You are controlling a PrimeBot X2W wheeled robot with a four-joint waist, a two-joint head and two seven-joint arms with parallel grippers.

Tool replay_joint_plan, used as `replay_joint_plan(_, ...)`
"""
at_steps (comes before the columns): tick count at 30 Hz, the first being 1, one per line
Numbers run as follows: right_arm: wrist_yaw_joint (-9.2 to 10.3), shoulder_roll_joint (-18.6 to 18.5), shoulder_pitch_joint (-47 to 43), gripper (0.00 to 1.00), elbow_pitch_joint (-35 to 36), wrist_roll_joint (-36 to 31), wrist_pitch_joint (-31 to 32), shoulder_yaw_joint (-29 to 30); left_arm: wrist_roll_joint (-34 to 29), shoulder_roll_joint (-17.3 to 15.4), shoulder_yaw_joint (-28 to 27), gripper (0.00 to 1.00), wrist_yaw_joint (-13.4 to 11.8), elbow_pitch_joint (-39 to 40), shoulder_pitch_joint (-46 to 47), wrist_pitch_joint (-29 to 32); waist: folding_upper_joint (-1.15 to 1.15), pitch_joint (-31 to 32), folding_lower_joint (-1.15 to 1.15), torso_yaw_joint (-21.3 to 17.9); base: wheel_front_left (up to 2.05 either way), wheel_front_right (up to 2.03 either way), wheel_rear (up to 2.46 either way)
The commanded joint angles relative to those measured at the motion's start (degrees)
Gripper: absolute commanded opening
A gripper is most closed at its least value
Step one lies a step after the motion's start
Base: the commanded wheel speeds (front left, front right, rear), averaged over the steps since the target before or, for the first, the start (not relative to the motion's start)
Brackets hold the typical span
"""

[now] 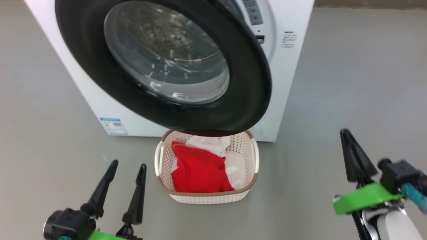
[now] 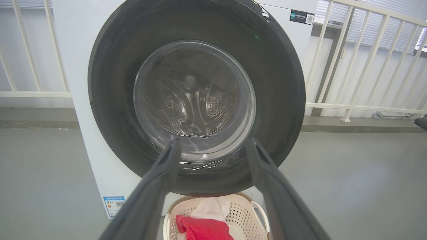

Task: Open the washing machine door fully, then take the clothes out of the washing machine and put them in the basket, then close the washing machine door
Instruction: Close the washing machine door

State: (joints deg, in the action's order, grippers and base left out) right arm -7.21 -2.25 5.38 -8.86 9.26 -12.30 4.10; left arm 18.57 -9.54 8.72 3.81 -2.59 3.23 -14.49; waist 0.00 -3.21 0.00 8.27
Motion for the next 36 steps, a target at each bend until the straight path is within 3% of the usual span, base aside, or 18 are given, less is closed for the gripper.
replay_joint_plan(1,-0.28,-0.63,4.05,0.00,0.57,-1.15,0.52,-1.99,-0.74,-0.25,-2.36,1.00,0.67,2.21,2.86,-0.51,0.00,-1.72,0.00,1.81,0.00,0.00,0.00)
replay_joint_plan(12,-0.28,-1.25,17.31,0.00,-6.24,-1.34,4.45,-7.58,-1.39,1.70,-2.39,1.00,2.15,4.11,5.00,-0.51,0.00,-7.33,0.00,6.29,0.00,0.00,0.00)
replay_joint_plan(23,-0.28,-3.18,27.12,0.00,-14.18,1.17,4.19,-14.59,-2.07,3.02,-2.25,1.00,2.94,4.31,7.03,-0.51,0.00,-11.55,0.00,9.39,0.00,0.00,0.00)
replay_joint_plan(36,-0.28,-4.16,37.33,0.00,-20.06,-0.18,0.87,-13.22,-2.27,4.43,-2.82,1.00,3.46,4.87,8.65,-0.51,0.00,-16.47,0.00,10.22,0.00,0.00,0.00)
